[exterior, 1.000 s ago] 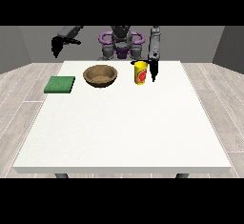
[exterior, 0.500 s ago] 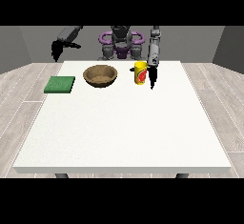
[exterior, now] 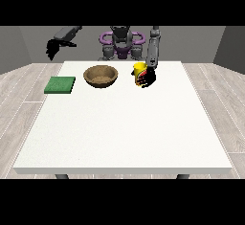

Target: Pick the cup and pour the ball into the bowl, then pick the bowl and place it on the pad

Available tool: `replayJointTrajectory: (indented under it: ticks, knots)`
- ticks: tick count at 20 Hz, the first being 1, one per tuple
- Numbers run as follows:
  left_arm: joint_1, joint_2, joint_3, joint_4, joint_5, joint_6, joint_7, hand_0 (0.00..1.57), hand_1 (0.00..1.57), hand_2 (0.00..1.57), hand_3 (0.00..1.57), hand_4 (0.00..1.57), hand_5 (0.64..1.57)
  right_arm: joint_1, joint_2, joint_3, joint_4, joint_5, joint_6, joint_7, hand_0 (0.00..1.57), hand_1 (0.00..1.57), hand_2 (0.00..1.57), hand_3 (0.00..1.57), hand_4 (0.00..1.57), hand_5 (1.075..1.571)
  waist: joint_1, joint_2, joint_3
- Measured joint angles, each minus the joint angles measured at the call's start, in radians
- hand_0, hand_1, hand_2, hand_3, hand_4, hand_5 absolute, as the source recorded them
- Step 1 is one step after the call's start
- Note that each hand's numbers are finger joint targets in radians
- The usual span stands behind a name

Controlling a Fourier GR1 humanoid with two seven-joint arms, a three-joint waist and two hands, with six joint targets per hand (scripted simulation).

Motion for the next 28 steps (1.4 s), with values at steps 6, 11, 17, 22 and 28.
replayJointTrajectory:
  ticks: [6,11,17,22,28]
  knots:
    - [0.009,-0.007,-0.072,0.02,-0.074,0.077,0.125,1.35,1.35,1.57,1.57,1.55,1.306,0.032,-0.024,-0.023,0.069,-0.008,0.013,0.04,0.0,0.0,0.0,0.0,0.0,1.57,0.024,-0.12,-0.0161]
    - [-0.054,0.145,-0.142,0.028,-0.21,0.11,0.332,1.45,1.45,1.57,1.57,1.57,1.291,0.049,-0.031,-0.029,0.128,-0.008,0.014,0.082,0.0,0.0,0.0,0.0,0.0,1.569,0.066,-0.235,-0.0195]
    - [-0.217,0.251,-0.226,0.043,-0.372,0.118,0.616,1.49,1.49,1.57,1.57,1.57,1.273,0.04,-0.027,-0.036,0.201,-0.001,0.013,0.06,0.0,0.0,0.0,0.0,0.0,1.568,0.085,-0.269,-0.0213]
    - [-0.288,0.257,-0.272,0.037,-0.477,0.124,0.76,1.49,1.49,1.57,1.57,1.57,1.273,0.025,-0.053,-0.056,0.246,-0.015,0.043,0.047,0.0,0.0,0.0,0.0,0.0,1.569,0.085,-0.264,-0.0232]
    - [-0.359,0.239,-0.334,0.043,-0.625,0.149,0.926,1.5,1.5,1.57,1.57,1.52,1.241,0.015,-0.052,-0.054,0.267,-0.013,0.054,0.023,0.0,0.0,0.0,0.0,0.0,1.57,0.067,-0.264,-0.0236]
